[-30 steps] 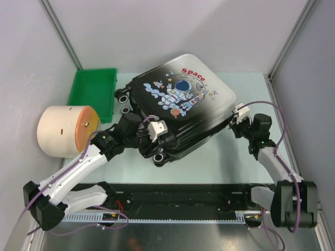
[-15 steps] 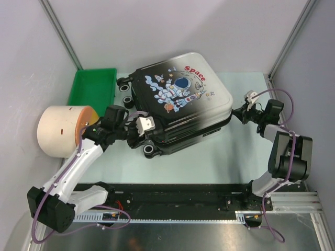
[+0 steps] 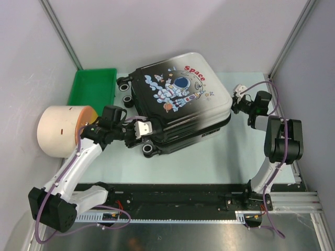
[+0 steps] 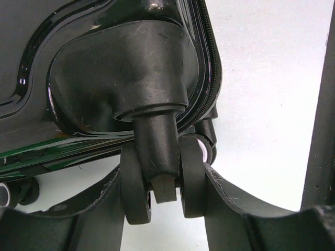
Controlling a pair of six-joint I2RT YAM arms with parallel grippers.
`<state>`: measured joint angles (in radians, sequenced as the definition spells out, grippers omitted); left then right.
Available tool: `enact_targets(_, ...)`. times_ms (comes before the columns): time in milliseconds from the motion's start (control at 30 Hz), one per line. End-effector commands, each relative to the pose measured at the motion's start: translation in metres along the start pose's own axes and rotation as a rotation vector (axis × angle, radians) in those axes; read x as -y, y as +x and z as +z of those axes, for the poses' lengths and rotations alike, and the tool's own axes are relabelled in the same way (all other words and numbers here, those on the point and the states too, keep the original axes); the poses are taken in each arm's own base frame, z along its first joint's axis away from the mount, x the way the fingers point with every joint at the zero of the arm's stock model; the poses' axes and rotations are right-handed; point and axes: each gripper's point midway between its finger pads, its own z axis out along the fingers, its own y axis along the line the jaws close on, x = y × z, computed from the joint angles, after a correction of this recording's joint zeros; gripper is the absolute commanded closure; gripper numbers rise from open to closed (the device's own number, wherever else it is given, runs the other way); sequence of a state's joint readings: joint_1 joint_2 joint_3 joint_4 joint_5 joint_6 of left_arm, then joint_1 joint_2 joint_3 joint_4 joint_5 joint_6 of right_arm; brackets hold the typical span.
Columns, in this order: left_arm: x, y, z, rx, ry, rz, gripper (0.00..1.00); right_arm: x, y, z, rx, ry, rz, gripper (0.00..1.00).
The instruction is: Open, take out, and arrange the luggage
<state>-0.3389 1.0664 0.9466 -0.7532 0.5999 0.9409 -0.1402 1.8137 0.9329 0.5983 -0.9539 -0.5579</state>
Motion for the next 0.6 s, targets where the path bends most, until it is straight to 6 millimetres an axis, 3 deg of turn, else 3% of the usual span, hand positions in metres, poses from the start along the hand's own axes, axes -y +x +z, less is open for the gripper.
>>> enact_targets(0, 0.009, 0.045, 0.002, -0.155, 0.048, -0.029, 1.00, 0.017, -0.053, 0.018, 0.125, 0.004, -0.134, 1.00)
enact_targets(100, -0.009, 0.015, -0.009, -0.105, 0.003, -0.117, 0.63, -0.006, -0.047, 0.021, 0.091, -0.069, -0.050, 1.00)
enact_targets(133, -0.025, -0.006, -0.021, -0.062, -0.044, -0.125, 0.41, -0.017, -0.045, 0.018, 0.066, -0.102, -0.008, 1.00)
enact_targets(200, -0.030, -0.035, -0.033, 0.042, -0.051, -0.223, 0.17, -0.025, -0.044, 0.015, 0.043, -0.124, 0.022, 1.00)
enact_targets(233, -0.042, -0.052, -0.048, 0.094, -0.089, -0.245, 0.03, -0.033, -0.045, 0.011, 0.028, -0.146, 0.052, 1.00)
enact_targets(300, -0.044, -0.076, -0.060, 0.187, -0.073, -0.350, 0.00, -0.043, -0.046, 0.008, 0.016, -0.177, 0.043, 1.00)
enact_targets(400, -0.068, -0.097, -0.083, 0.289, -0.094, -0.521, 0.00, -0.067, -0.046, 0.000, -0.008, -0.238, 0.041, 1.00)
enact_targets(467, -0.101, -0.092, -0.091, 0.310, -0.195, -0.677, 0.00, -0.088, -0.044, -0.006, -0.035, -0.287, 0.062, 1.00)
enact_targets(500, -0.118, -0.077, -0.091, 0.271, -0.285, -0.733, 0.00, -0.095, -0.042, -0.009, -0.045, -0.303, 0.061, 1.00)
enact_targets(567, -0.135, -0.060, -0.079, 0.243, -0.325, -0.827, 0.00, -0.114, -0.037, -0.018, -0.070, -0.345, 0.060, 1.00)
